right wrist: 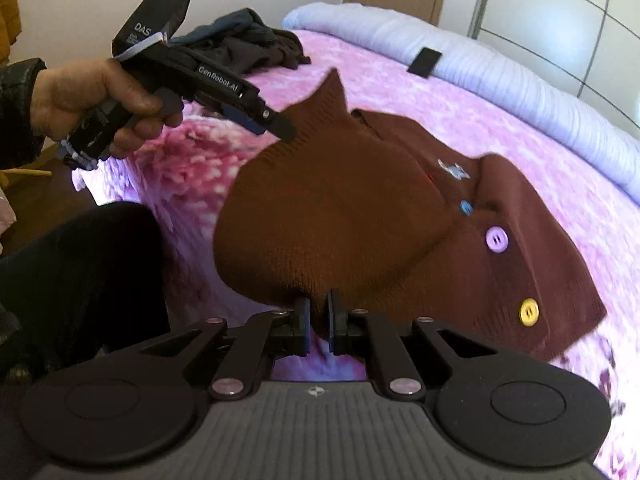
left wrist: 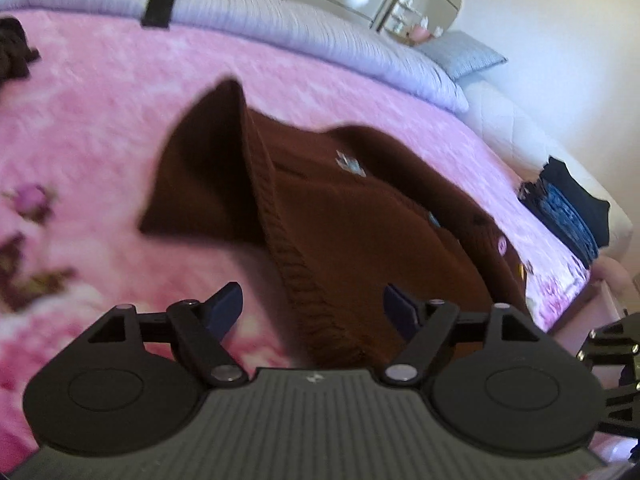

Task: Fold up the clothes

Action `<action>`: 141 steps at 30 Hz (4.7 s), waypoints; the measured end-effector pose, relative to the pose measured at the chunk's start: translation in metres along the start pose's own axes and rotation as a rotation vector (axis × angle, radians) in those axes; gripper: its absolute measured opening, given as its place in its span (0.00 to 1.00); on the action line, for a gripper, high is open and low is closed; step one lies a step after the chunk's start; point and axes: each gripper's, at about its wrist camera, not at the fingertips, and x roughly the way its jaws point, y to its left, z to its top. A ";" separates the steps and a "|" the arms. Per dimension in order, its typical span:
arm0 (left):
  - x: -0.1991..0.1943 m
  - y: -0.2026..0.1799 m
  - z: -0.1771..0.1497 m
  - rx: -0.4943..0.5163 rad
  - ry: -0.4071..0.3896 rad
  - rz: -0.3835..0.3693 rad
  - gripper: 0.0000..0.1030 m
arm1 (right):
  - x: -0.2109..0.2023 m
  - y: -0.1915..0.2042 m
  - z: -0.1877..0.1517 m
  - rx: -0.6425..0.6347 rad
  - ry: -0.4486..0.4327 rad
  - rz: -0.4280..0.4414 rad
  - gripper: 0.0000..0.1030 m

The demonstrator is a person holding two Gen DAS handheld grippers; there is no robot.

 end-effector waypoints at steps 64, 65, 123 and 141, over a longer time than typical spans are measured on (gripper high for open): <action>0.028 -0.014 0.034 0.148 -0.025 -0.012 0.80 | 0.017 -0.214 0.021 0.373 -0.152 -0.365 0.71; 0.026 -0.027 0.020 0.168 -0.005 -0.037 0.81 | 0.008 -0.200 0.013 0.367 -0.153 -0.351 0.74; -0.058 -0.006 -0.043 -0.011 0.194 -0.220 0.09 | -0.052 -0.183 -0.089 0.712 0.031 -0.514 0.08; 0.045 0.064 0.126 0.200 0.051 0.139 0.64 | 0.060 -0.264 0.044 0.449 -0.146 -0.285 0.47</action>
